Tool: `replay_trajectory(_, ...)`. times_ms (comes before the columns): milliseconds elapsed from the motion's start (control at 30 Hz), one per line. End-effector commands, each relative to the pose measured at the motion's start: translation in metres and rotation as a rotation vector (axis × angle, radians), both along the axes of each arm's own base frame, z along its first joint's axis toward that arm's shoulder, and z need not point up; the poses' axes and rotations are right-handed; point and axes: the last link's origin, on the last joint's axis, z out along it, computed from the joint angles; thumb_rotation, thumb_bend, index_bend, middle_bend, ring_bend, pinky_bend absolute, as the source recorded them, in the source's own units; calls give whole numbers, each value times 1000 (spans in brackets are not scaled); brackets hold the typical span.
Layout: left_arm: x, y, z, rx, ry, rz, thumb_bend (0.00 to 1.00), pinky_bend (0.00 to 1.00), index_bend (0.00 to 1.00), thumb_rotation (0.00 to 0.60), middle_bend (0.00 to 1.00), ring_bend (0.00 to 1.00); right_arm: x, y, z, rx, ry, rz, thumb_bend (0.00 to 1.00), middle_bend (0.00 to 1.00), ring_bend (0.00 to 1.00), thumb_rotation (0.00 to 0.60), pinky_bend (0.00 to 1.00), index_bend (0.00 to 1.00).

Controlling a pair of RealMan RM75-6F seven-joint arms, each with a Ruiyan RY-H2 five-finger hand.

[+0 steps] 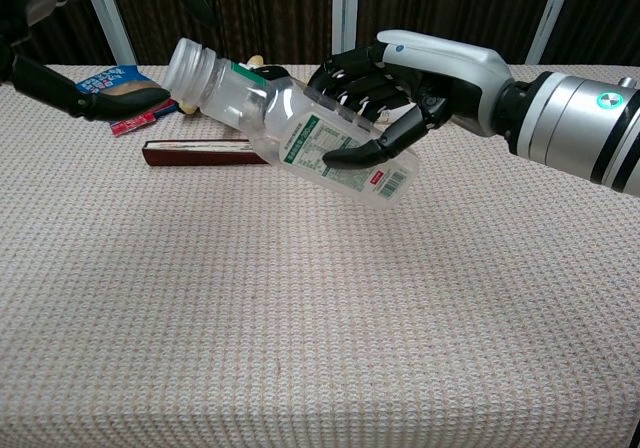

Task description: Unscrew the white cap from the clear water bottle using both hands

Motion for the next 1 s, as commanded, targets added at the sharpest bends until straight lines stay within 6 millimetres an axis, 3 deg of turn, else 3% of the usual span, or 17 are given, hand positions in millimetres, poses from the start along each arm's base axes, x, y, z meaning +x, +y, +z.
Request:
replay_trajectory(33,0,0,0,0,-1,0,312,58,328,600,94,40,0,0,0,0,-2,-1,377,507,399,600,547,549)
replay_trajectory(1000,0,2,-3,6,-42,24,311,60,473,600,110,40,-3,-1,-1,3,-12,-4,376,507,399,600,547,557)
